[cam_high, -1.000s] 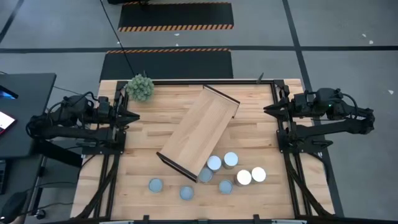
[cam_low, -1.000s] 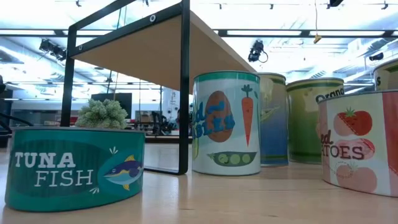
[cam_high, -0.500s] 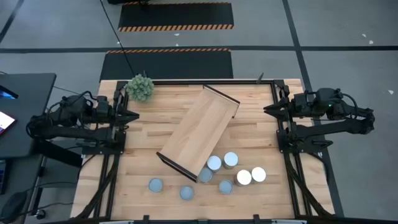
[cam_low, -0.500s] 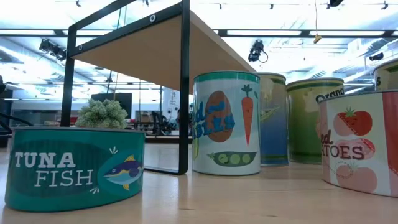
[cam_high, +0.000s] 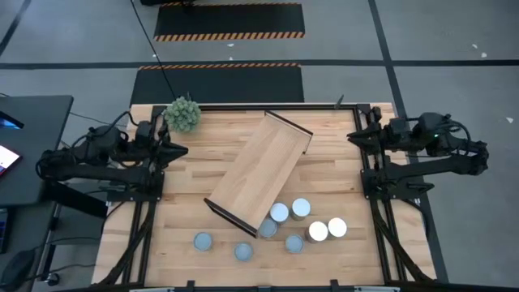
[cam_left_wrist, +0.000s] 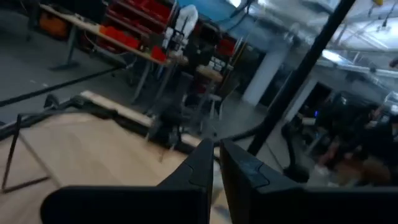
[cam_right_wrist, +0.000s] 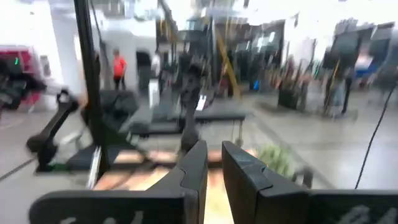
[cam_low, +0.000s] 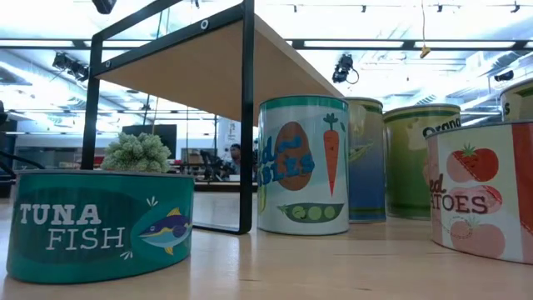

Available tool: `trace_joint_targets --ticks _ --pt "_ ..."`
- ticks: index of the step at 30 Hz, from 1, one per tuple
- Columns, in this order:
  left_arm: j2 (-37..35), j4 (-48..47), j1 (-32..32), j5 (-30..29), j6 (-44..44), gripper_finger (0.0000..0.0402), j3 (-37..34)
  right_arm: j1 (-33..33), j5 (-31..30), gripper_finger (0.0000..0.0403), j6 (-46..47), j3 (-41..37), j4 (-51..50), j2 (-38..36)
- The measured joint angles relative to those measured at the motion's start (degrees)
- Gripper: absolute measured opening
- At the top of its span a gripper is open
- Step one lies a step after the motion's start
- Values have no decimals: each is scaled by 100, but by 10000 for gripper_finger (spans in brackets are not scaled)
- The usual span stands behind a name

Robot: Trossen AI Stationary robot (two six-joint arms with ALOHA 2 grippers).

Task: Pick and place cans onto a shelf
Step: Put the canned green peas on the shelf

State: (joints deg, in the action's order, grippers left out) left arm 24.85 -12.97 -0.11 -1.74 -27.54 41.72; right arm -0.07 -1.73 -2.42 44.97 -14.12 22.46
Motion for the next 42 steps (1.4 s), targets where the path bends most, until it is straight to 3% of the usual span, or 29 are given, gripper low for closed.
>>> trace_joint_targets --ticks 3,6,11,17,22,29,36,42 --pt "169 95 -1 -155 -302 36 1 -15 -642 57 -638 0 330 4" --pt "528 118 15 -281 -1090 36 -1 -16 -1406 57 -701 0 612 2" --pt "1278 485 291 -482 -1310 36 -1 -16 -2244 57 311 0 260 -139" --pt "1949 1683 966 -1288 -1400 36 -3 -12 -2372 57 1598 -6 -227 -282" --pt "2269 2070 1542 -1998 -1604 36 -3 -14 -1866 57 1670 0 -250 -300" --pt "2561 2219 2224 -2052 -2022 36 -3 -11 -253 57 2058 0 -245 -108" --pt "2971 3404 2247 -2416 -1335 36 62 -11 3 57 2136 0 -753 673" --pt "3866 2811 2022 -1984 -1182 55 940 12 47 57 2554 -2 -991 946"
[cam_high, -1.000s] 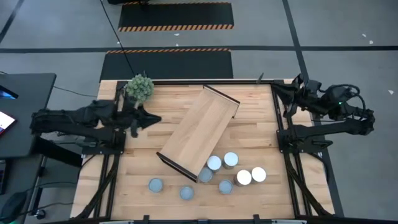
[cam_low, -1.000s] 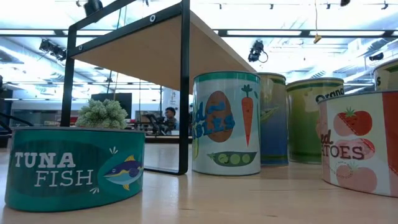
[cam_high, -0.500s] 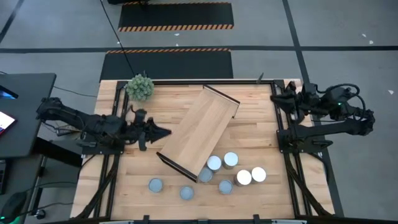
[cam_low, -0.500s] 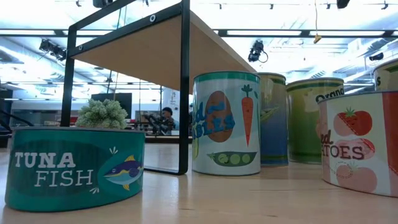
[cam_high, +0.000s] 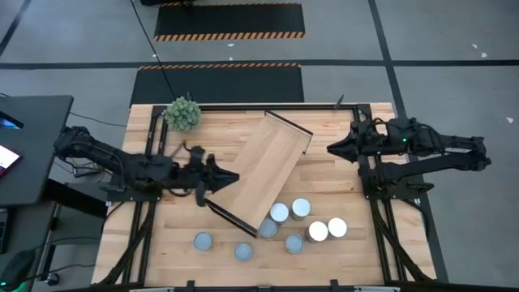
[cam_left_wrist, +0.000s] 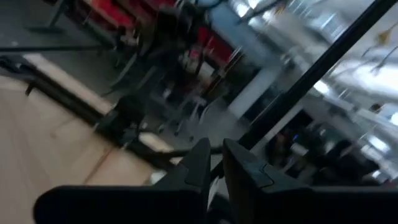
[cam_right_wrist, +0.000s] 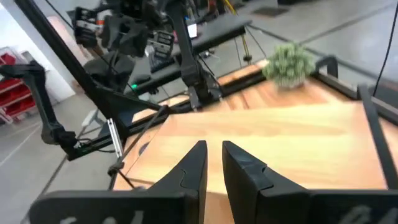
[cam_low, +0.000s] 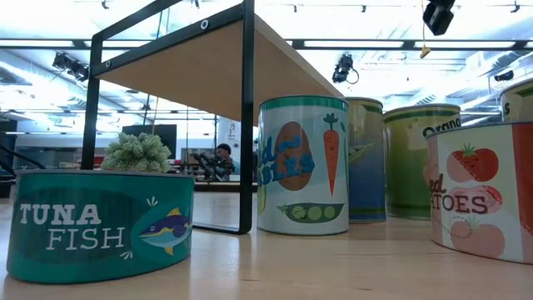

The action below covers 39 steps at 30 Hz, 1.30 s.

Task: Pick and place cans onto a shelf
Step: Put the canned green peas on the shelf

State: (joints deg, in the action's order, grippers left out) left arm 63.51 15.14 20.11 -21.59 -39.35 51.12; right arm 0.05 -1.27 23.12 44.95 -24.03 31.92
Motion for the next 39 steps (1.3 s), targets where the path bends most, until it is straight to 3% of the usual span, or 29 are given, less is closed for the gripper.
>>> trace_joint_targets --ticks 10,16,23,27,39 --pt "980 -2581 188 1120 -35 133 1921 249 108 53 226 0 -122 46" --pt "1181 -4364 1042 1132 -449 131 3027 263 104 42 224 0 -274 43" --pt "1255 -5615 2124 1131 -2522 105 2832 263 99 30 123 0 -277 43" --pt "1262 -5932 2499 1008 -3211 92 2558 263 97 25 130 0 -274 33" --pt "955 -7068 2709 134 -2588 12 2410 263 725 10 1718 0 553 31"
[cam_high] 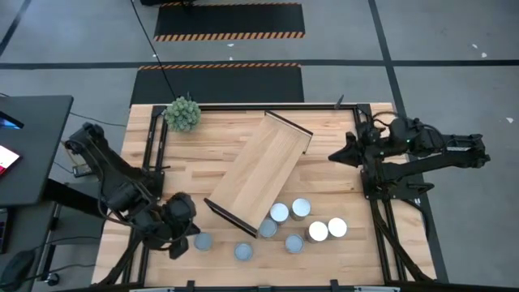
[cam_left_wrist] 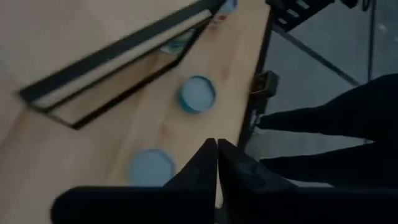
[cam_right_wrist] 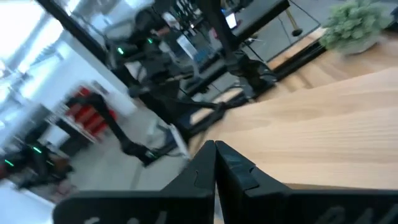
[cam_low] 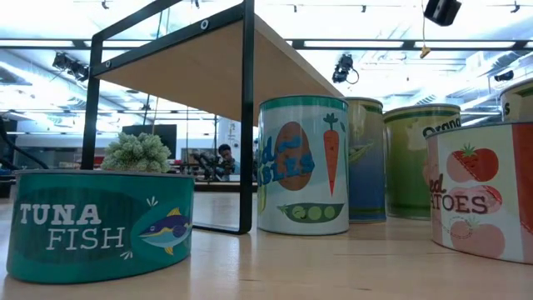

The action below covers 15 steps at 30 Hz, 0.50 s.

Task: Pick and place cans onto a shelf
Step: Put the canned green peas on the shelf

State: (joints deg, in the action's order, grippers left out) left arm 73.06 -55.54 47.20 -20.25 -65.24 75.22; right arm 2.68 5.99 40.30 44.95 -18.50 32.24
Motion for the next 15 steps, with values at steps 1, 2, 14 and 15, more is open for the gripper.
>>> trace_joint_targets --ticks 1,2,14,15 --pt "-61 -128 60 -51 11 7 0 0 19 10 126 0 28 -1" --pt "-104 -267 134 -98 10 5 0 -1 30 11 155 0 34 0" --pt "-26 326 856 -65 -964 117 -1041 -66 114 28 35 0 46 -32" --pt "-24 391 832 10 -1039 134 -1163 -66 77 28 9 0 46 -31"
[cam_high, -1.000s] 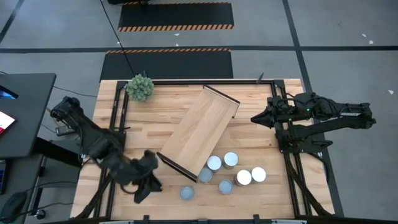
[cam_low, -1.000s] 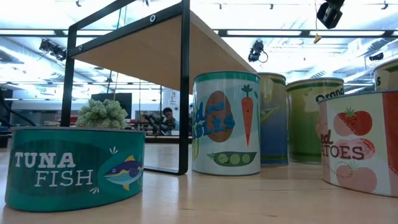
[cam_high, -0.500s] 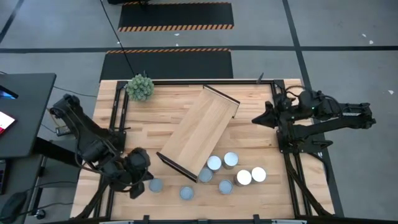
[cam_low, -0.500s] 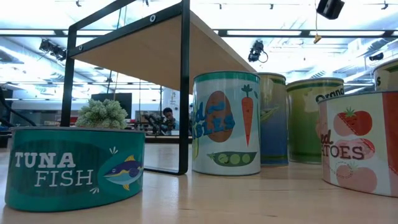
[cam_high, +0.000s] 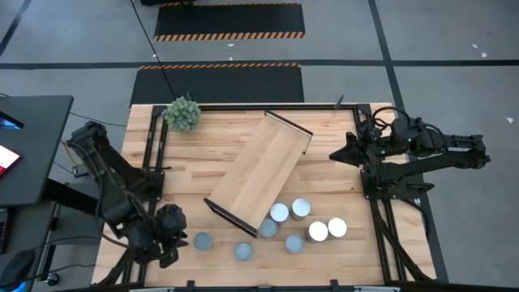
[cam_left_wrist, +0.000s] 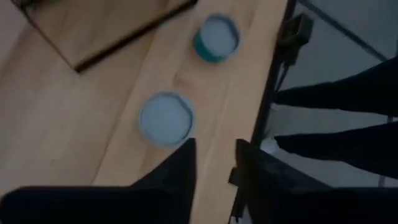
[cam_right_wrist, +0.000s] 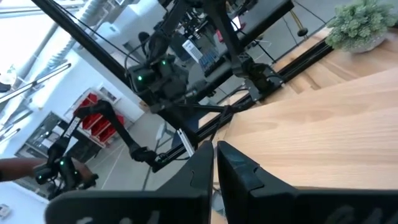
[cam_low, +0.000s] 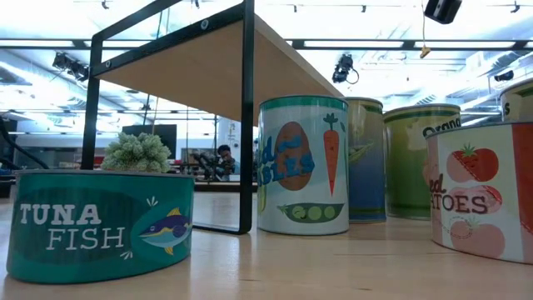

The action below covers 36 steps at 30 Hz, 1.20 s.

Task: Pick and place cans onto a shelf
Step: Put the canned green peas on the shelf

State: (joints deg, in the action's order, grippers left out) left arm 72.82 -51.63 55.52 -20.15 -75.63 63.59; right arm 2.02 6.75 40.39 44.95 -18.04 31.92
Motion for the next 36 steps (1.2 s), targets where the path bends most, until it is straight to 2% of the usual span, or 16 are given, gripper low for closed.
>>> trace_joint_targets --ticks 7,12,15,18,24,29,36 --pt "0 198 -222 325 -199 251 -557 0 -162 29 -175 0 -2 0" --pt "151 137 -434 712 11 299 -592 0 -266 29 -243 0 -4 0" --pt "361 338 -381 1140 -28 303 -591 0 -266 28 -266 0 -7 0" --pt "653 930 -259 1399 -23 297 -586 0 -266 28 -266 0 -9 0" --pt "1281 1158 -86 1398 -393 290 -584 0 -267 27 -248 0 -15 0" --pt "1712 1123 -93 1483 -622 311 -584 0 -268 27 -248 0 -13 0" --pt "2003 1117 52 1528 -806 315 -584 0 -268 27 -245 0 -17 0"
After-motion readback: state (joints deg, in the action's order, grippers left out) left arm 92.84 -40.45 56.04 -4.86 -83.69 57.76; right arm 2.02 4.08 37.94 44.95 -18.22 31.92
